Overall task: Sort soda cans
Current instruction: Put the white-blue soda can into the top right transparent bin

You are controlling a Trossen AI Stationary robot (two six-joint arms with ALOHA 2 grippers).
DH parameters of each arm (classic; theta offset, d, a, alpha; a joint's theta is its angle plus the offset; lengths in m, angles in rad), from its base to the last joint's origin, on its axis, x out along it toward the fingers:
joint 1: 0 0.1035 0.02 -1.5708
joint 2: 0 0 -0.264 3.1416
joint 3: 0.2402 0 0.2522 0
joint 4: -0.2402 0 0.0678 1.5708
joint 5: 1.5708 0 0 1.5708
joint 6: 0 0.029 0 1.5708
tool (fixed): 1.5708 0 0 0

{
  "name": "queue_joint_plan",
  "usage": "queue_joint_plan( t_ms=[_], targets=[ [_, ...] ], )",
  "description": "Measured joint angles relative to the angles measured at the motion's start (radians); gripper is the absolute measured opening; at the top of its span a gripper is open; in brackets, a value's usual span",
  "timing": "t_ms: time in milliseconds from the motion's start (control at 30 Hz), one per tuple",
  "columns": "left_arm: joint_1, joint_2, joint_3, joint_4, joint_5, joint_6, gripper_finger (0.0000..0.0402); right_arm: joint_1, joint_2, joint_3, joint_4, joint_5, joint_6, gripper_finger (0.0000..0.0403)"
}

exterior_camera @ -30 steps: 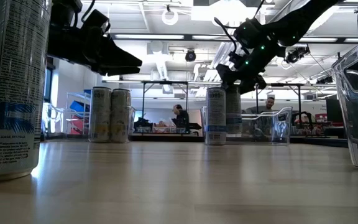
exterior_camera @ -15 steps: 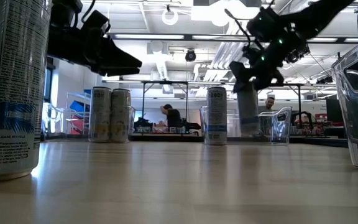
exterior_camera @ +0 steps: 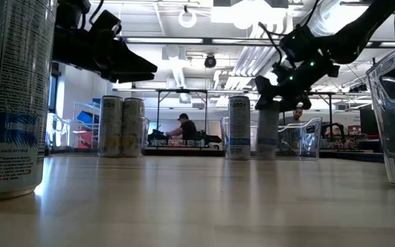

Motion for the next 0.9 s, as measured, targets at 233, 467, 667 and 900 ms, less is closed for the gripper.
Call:
queue_joint_plan(
  t_ms=[233,467,667,900],
  targets=[
    [0.0,0.0,0.0,0.001,-0.015,-0.002,0.0351,-0.005,0.066,0.042,0.011,-0.027,-0.048,0.0238],
    [0.0,0.0,0.0,0.006,-0.015,-0.003,0.0351,-0.005,0.075,0.052,0.006,-0.05,-0.055,0.0252],
    [-0.009,-0.007,0.0,-0.037,0.068,-0.055,0.0351,-0.004,0.058,0.052,-0.009,-0.057,-0.055,0.0343],
    [-0.051,-0.119,0.0,-0.185,0.063,-0.031,0.0351,-0.001,-0.104,0.052,-0.043,-0.048,-0.085,0.0354]
  ],
)
